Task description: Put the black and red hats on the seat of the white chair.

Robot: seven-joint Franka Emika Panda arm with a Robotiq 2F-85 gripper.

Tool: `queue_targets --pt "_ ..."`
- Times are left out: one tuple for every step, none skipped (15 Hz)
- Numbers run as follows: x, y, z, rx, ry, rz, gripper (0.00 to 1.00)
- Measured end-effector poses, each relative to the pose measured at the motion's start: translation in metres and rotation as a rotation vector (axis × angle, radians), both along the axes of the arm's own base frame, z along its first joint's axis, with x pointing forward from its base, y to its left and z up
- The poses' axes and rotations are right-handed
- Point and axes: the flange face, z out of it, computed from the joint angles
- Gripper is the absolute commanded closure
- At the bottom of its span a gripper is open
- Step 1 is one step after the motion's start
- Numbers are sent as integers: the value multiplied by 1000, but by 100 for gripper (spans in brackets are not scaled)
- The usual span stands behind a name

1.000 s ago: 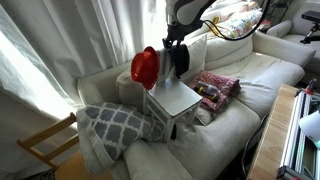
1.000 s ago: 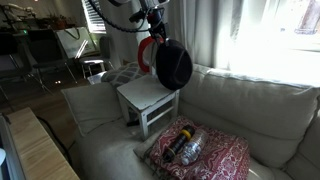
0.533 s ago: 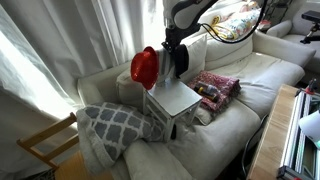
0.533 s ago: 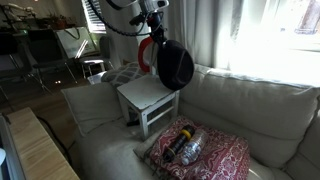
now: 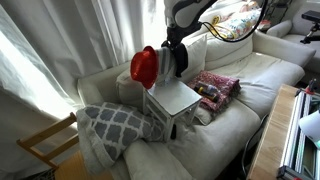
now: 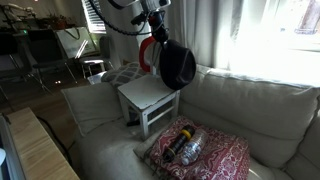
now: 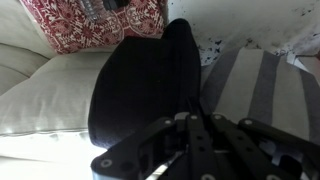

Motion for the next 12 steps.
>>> queue_targets --pt "0 -5 4 -6 2 -9 99" --pt "-1 -11 10 -13 2 -19 99" --pt "-2 -20 17 -23 2 -33 99" --pt "-4 -30 26 -35 1 -51 99" --pt "-6 -40 34 -48 -1 -70 99" --pt "-9 -50 43 -61 -3 -90 99" --pt "-12 -59 50 -66 -8 -108 99" --pt "-17 -67 57 -66 -7 -132 99" --pt "-22 -74 62 -69 -1 -156 99" --pt "-29 -81 66 -77 10 -183 99" --pt "-36 -88 70 -88 23 -208 99" --pt "-44 -95 74 -106 39 -234 99"
